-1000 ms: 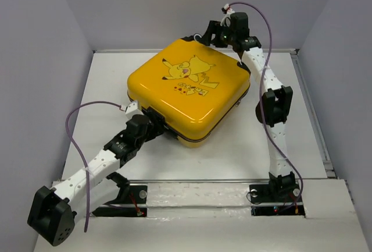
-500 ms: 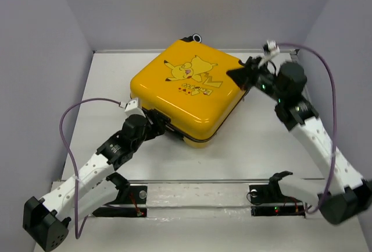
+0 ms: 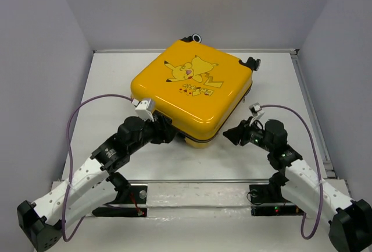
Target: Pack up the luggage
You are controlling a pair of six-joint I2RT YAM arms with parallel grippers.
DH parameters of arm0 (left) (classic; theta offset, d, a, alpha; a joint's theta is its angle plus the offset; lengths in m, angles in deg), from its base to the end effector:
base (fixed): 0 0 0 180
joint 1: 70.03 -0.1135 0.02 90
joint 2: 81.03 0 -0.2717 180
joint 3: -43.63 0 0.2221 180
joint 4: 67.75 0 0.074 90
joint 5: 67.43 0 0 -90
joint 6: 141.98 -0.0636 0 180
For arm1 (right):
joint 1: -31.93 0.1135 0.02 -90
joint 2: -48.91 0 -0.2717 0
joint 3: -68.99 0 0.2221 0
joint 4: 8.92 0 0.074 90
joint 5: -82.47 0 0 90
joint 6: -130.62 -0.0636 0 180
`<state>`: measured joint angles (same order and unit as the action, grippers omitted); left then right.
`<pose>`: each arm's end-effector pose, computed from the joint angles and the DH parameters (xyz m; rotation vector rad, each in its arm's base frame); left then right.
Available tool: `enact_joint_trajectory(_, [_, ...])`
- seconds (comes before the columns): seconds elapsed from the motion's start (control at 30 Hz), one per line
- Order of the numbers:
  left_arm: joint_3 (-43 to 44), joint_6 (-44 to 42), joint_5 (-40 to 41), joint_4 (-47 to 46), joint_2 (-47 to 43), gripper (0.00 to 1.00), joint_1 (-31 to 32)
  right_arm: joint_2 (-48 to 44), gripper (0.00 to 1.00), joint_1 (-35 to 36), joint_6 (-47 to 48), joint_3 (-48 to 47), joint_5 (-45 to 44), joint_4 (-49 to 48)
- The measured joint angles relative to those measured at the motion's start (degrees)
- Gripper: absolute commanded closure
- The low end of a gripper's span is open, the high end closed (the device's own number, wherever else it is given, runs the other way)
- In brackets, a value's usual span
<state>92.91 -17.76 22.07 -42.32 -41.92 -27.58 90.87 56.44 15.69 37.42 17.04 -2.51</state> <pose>0.1181 -0.1088 0.2879 0.1460 1.9386 -0.9276 0.1370 0.0915 0.2170 -0.3055 1.9340 0.9826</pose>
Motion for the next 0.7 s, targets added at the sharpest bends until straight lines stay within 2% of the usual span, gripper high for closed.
enact_joint_trajectory(0.1, [0.0, -0.5, -2.5, 0.6, -2.1, 0.26, 0.0, -0.2, 0.58, 0.0, -0.4, 0.9, 0.1, -4.1])
enact_joint_trajectory(0.23, [0.3, -0.8, -7.5, -0.6, -0.9, 0.24, 0.9, 6.8, 0.58, 0.7, -0.5, 1.0, 3.1, -11.4])
enact_joint_trajectory(0.37, [0.6, -0.9, -10.1, -1.8, 2.4, 0.23, 4.1, 13.2, 0.58, 1.8, 0.1, 1.0, 5.7, -13.7])
enact_joint_trajectory(0.57, [2.5, -1.5, -11.1, -3.4, 9.4, 0.23, 10.3, 14.0, 0.58, 2.4, 1.2, 1.0, 7.4, -16.1])
enact_joint_trajectory(0.7, [4.0, -1.9, -10.4, -5.3, 13.6, 0.24, 12.3, 15.8, 0.61, 2.6, 1.4, 1.0, 7.5, -19.3])
